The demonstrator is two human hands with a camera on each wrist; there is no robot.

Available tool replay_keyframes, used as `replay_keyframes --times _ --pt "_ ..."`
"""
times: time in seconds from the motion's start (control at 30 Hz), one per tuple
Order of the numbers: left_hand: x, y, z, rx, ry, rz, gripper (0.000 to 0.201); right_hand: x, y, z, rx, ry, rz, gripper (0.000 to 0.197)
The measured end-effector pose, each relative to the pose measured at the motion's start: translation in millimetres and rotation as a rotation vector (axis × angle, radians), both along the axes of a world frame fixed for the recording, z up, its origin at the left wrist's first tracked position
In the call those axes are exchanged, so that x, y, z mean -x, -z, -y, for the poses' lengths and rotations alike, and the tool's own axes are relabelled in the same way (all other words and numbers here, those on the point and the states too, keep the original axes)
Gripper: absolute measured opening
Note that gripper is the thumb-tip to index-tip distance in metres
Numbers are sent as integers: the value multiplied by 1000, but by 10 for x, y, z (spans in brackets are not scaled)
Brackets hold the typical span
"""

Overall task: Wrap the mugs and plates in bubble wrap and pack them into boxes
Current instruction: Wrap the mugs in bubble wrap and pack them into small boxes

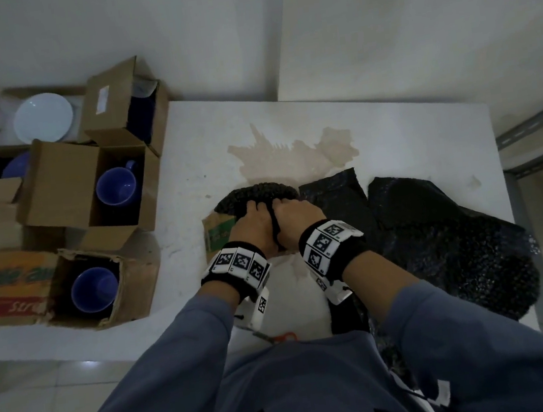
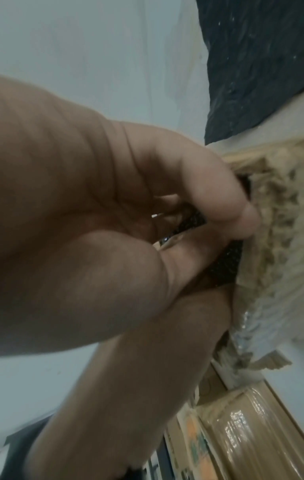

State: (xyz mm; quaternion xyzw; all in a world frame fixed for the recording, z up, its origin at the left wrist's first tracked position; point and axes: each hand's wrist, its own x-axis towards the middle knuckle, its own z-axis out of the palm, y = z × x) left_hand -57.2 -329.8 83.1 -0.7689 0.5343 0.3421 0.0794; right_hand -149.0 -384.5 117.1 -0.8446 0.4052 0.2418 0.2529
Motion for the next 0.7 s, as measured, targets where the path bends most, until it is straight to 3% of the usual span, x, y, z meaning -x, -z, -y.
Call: replay_keyframes --times 0.27,0.53,0.7 --pt "-21 -11 59 -49 14 -37 93 -79 45 33 -44 4 -31 46" --pt "-36 -97 89 -85 -11 -47 80 -111 -133 79 -100 -76 -62 34" --pt "-24 -71 35 -75 -13 -40 76 -38 -198 29 -10 -75 -82 25"
